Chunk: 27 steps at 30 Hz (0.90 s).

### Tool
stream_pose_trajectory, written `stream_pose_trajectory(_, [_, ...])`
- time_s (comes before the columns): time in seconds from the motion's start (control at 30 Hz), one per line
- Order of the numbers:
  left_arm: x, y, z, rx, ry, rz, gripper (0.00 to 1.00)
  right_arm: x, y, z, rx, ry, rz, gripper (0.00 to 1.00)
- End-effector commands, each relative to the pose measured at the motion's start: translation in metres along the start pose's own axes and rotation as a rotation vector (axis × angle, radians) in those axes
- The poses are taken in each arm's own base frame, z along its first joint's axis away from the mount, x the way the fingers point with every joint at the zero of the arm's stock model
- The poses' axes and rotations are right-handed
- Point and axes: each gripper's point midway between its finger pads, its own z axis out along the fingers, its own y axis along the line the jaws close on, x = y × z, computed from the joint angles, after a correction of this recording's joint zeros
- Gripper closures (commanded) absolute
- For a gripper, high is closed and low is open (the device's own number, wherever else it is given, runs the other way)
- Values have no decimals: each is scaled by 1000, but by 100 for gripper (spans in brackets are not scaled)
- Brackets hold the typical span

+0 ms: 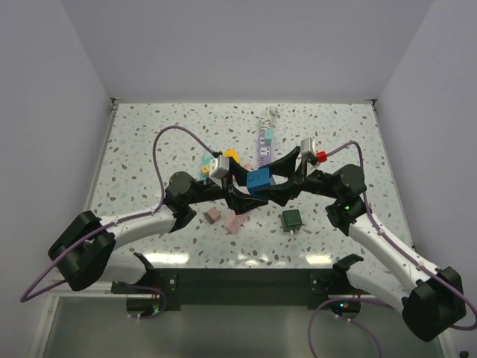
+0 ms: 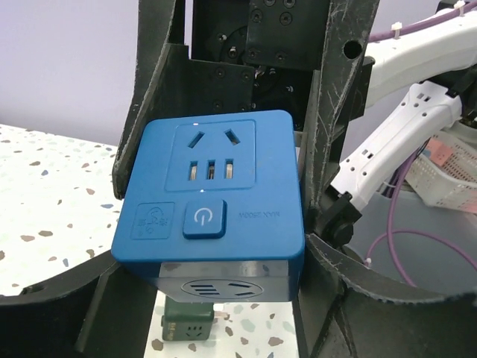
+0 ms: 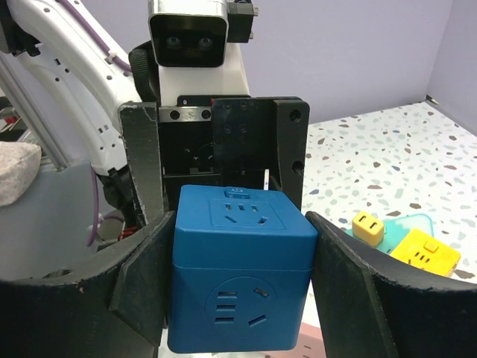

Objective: Insert the plug

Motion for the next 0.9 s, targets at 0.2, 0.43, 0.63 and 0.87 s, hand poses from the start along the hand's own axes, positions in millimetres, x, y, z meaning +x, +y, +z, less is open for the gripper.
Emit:
stream_pose_trajectory(0.2, [-20, -7, 9, 65, -46, 132, 100, -3, -22, -1, 129, -5, -3, 89])
stream_pose_trajectory(0.43, [9, 38, -4, -158, 62, 210, 100, 4, -52, -10, 325, 47, 60, 37])
stream_pose_trajectory(0.63, [28, 56, -10, -224, 120, 253, 100, 9, -73, -14, 441, 87, 106, 23])
stream_pose_trajectory(0.87, [38, 69, -16, -278, 161, 287, 100, 19, -102, -29, 619, 127, 126, 17])
